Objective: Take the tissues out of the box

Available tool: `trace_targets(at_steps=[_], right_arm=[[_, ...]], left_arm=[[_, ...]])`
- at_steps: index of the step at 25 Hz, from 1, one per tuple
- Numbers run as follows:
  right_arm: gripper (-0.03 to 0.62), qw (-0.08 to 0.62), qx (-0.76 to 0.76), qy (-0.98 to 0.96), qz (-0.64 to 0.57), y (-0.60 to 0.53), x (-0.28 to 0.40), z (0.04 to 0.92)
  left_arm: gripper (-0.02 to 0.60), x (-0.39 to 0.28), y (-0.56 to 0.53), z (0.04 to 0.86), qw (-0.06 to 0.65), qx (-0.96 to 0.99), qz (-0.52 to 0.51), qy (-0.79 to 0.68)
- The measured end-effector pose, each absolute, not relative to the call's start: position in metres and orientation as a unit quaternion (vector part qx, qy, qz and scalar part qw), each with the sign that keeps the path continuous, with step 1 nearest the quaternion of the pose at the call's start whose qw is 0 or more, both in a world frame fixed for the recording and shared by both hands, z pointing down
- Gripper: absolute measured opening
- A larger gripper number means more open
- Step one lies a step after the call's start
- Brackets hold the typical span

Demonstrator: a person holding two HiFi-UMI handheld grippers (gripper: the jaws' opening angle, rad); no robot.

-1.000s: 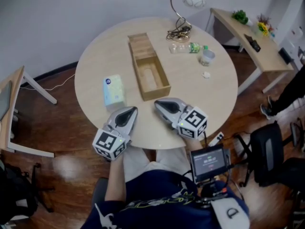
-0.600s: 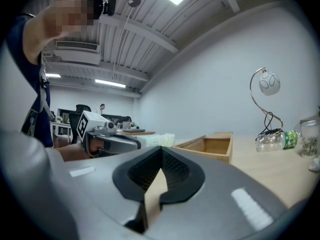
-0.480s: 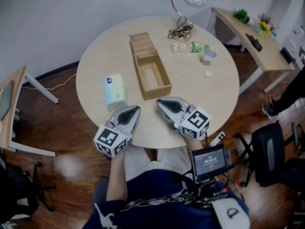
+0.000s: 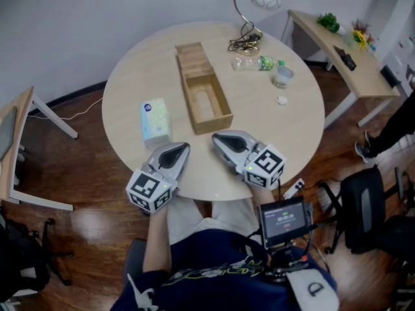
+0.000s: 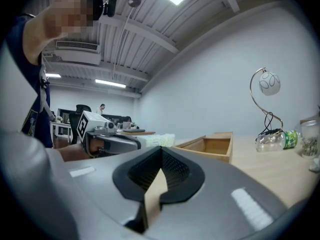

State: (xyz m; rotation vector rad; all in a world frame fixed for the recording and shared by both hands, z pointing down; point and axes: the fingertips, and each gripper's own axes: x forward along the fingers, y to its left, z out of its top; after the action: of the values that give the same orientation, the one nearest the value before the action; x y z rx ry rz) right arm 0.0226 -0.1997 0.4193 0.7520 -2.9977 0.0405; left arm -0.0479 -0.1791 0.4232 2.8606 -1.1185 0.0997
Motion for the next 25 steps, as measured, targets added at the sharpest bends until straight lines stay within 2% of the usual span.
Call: trace_targets(at_steps=[25], right_arm=[[0.002,0.035,0.244,-0.969,0.017,-0.2022,0.0213,0.4230]], left_arm=[[0.005,-0.0477,-0.1779,0.4227,0.029,0.932,0.025,-0.359]])
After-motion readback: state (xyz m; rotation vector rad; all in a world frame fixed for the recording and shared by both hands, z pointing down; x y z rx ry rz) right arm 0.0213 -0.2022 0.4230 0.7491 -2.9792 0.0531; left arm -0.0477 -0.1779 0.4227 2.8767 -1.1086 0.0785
